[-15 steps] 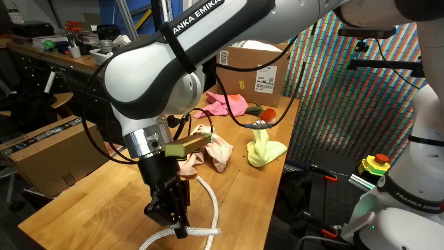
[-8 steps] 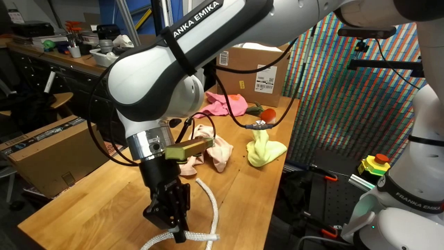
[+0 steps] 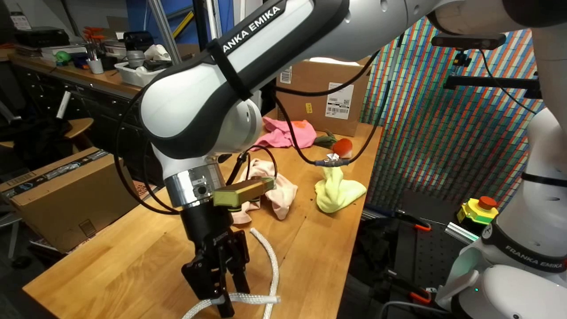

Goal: Separate the objects on the table.

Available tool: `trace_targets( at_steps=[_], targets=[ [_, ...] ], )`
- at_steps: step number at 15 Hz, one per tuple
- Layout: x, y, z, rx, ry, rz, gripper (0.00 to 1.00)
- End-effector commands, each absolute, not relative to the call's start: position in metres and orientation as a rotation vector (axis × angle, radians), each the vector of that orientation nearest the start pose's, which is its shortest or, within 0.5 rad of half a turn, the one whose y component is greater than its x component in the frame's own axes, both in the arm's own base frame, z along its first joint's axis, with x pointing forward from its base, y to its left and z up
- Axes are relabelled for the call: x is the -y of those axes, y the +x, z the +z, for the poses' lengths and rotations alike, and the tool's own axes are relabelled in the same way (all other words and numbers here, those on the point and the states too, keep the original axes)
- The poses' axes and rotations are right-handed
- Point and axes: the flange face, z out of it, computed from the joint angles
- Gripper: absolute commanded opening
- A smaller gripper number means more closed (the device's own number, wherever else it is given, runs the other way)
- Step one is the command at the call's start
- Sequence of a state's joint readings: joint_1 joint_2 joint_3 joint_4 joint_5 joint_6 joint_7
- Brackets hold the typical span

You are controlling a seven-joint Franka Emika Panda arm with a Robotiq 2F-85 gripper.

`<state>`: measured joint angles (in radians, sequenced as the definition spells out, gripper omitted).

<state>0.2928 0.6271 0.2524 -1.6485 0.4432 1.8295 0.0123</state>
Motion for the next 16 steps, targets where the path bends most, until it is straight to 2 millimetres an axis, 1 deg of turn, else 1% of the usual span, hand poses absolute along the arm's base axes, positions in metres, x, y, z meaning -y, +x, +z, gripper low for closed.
trace_targets(
  at_steps=[1, 2, 3, 6, 8, 13, 16],
  targets=[
    [-0.347, 0.535, 0.246, 0.382, -2.587, 0.770, 0.87],
    [-0.347, 0.536, 0.246, 0.378, -2.589, 0.771, 0.95],
    [-0.346, 0.536, 0.246, 0.375, -2.592, 0.773, 0.99],
    [-0.344, 0.538, 0.246, 0.370, -2.623, 0.758, 1.00],
    [-0.341, 0.540, 0.244, 0.365, -2.673, 0.747, 1.00],
    [-0.322, 0.550, 0.233, 0.306, -2.881, 0.655, 1.00],
    [-0.311, 0.554, 0.232, 0.263, -2.961, 0.602, 1.00]
  ],
)
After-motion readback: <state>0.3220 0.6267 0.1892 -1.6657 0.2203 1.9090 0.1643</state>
